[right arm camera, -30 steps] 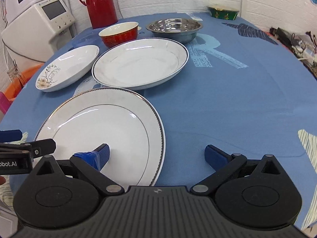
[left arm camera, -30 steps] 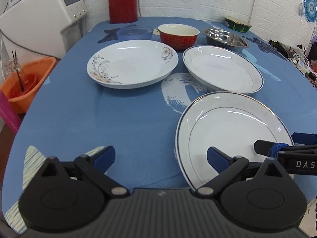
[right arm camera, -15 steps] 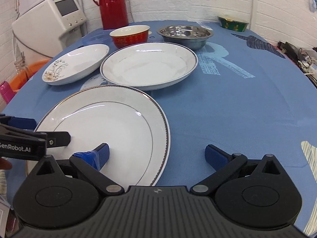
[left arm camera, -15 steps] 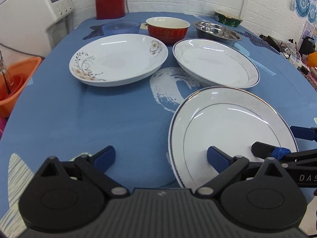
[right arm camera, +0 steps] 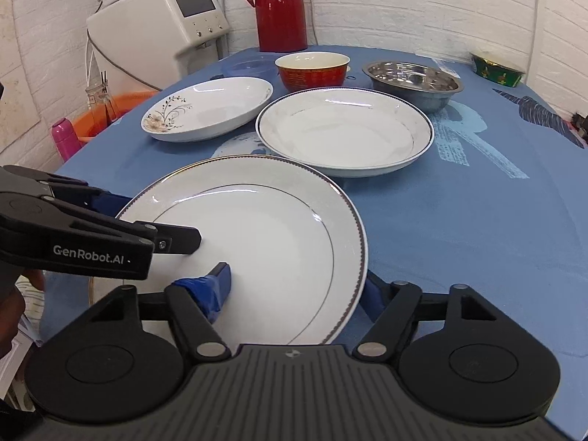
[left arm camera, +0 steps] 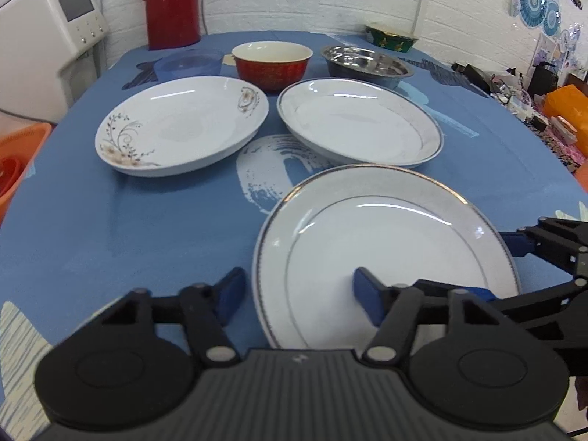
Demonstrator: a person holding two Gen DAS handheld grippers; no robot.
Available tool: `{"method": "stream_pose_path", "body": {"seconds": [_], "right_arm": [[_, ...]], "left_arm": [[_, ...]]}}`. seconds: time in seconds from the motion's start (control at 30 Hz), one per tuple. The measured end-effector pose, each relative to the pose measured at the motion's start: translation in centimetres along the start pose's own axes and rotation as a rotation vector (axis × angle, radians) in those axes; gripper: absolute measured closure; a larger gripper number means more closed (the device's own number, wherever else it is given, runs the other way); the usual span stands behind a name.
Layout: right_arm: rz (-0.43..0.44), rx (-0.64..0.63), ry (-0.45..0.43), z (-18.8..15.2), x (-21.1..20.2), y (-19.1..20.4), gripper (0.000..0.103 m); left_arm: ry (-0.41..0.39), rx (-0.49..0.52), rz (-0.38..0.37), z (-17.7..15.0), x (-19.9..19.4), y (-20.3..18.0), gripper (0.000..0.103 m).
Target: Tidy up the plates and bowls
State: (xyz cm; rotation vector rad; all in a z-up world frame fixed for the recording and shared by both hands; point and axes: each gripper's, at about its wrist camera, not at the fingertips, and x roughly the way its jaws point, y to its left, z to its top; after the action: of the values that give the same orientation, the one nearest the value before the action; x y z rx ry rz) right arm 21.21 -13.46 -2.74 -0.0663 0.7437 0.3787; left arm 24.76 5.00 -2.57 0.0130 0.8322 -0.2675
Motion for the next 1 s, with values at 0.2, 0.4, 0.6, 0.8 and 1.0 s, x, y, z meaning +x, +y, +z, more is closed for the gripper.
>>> {"method": "stream_pose_path", "body": {"seconds": [0.2,0.4,0.6,0.8,1.0], "right_arm": [[0.001,0.064,-0.005,-0.2,-0.8,0.9,0.051],[0.126,0.061,-0.065,0.8,-0.6,4.9,0.048],[0.204,0.011,-0.052,2.2,2.5,8.8,0.048],[0.156,-0.012,-0.022,3.3,4.2,9.2,0.047],[0.154,-0.075,-0.023,2.4,3.8,9.7,0.045]], "left_arm": [[0.004,-0.057,-0.017,0.1,-0.7,0.5,0.068],[-0.044,-0.097,0.084,-0.8,-4.6,4.1,0.068],[-0.039,-0.184,0.188,-1.6,-5.2,9.0,0.068],[-0.050,-0.193,0.173,-1.4,-3.3,10.4,0.068],[-0.055,-0.175,0.135,-2.0,-3.0,10.1,0.036]]}}
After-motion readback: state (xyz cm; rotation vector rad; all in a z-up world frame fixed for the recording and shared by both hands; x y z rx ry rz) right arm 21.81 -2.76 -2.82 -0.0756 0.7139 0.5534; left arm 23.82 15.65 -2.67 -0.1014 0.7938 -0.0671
